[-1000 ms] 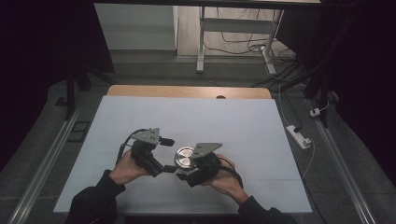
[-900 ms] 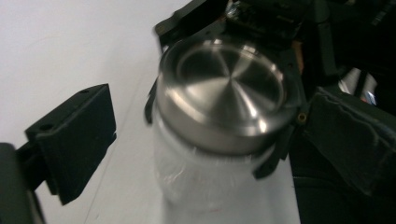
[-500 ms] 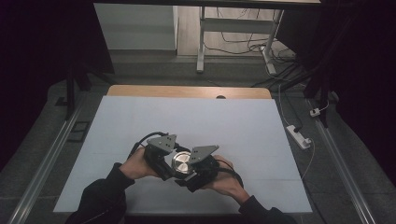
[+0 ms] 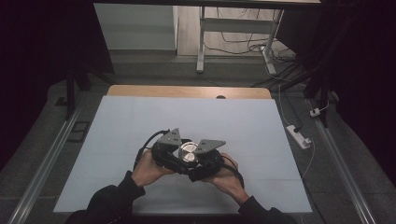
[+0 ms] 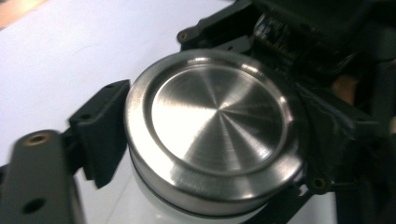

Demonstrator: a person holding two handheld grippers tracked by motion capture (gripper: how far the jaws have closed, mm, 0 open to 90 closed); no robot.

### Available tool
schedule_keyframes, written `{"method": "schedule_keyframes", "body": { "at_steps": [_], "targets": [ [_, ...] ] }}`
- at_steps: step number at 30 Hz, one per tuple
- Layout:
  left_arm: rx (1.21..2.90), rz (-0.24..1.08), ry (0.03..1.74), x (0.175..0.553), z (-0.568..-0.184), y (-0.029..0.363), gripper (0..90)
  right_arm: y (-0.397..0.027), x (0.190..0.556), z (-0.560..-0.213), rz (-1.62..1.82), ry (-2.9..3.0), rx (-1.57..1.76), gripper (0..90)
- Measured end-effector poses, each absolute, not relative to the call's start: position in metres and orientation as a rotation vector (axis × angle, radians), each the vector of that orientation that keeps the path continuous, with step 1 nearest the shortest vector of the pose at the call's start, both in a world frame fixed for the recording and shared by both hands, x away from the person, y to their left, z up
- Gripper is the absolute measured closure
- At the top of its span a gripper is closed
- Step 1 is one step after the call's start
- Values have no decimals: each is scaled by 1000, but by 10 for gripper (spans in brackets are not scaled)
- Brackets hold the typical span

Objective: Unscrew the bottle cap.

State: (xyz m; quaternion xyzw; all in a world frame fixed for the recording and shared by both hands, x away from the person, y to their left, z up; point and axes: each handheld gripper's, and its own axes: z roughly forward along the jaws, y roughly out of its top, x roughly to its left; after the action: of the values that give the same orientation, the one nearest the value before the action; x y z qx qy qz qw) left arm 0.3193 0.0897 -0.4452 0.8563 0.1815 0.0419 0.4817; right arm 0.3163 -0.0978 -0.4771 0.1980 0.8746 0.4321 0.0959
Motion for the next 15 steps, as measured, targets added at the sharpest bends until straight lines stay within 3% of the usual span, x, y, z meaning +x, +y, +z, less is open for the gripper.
{"method": "schedule_keyframes", "body": {
  "at_steps": [4, 15],
  "targets": [
    [2004, -11, 398, 327, -438, 111, 42, -99, 315, -474, 1311, 2597, 541, 149],
    [2176, -48, 62, 321, -441, 122, 91, -89, 305, -476, 1319, 2706, 344, 149]
  ]
}}
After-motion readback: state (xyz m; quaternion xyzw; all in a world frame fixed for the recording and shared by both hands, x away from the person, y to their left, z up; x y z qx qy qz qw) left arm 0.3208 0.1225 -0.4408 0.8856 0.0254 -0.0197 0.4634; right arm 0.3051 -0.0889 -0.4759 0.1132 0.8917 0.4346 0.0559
